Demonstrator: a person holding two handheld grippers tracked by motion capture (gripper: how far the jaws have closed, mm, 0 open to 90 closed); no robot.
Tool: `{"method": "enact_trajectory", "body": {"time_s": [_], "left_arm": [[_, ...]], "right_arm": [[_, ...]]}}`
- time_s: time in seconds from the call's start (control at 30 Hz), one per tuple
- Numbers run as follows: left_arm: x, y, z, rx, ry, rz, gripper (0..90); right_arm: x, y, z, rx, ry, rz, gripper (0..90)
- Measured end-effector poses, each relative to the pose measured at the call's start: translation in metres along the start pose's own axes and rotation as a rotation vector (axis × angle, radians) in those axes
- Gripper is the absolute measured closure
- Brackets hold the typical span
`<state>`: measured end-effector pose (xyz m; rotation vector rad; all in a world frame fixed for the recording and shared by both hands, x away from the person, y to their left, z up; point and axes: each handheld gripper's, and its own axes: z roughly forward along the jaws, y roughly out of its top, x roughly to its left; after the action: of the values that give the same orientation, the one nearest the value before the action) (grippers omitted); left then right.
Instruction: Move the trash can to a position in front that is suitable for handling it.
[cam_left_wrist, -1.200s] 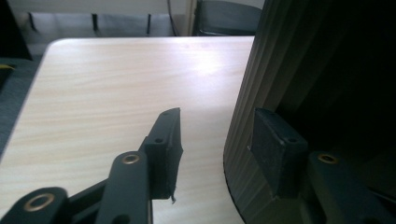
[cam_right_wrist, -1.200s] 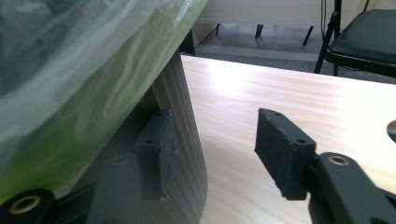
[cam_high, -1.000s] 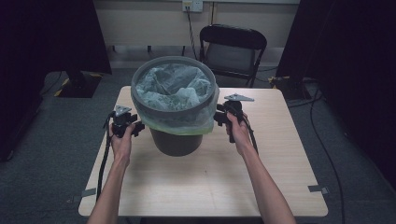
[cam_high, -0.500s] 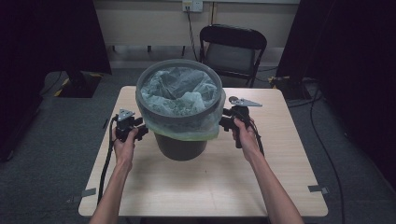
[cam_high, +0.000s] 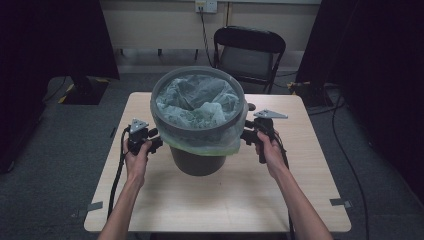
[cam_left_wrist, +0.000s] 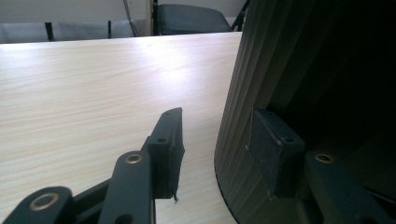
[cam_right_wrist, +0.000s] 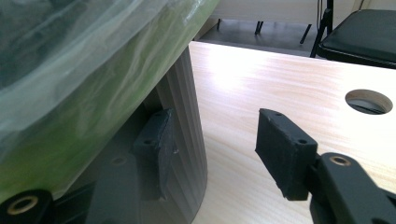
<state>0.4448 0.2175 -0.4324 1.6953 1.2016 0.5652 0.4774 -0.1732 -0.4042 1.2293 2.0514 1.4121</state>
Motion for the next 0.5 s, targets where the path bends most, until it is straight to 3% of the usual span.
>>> {"method": "enact_trajectory", "body": {"time_s": [0.1, 0.3, 0.5], "left_arm": [[-0.010, -0.002, -0.003, 0.000, 0.003, 0.035, 54.6], [-0.022, -0.009, -0.007, -0.018, -0.025, 0.024, 54.5], [-0.029, -0.011, -0.011, -0.005, -0.054, 0.053, 51.7]], "right_arm": [[-0.002, -0.005, -0.008, -0.007, 0.002, 0.011, 45.6], [-0.004, -0.013, -0.022, -0.018, -0.004, 0.019, 45.7], [-0.007, -0.020, -0.037, -0.013, 0.008, 0.013, 44.3]]}}
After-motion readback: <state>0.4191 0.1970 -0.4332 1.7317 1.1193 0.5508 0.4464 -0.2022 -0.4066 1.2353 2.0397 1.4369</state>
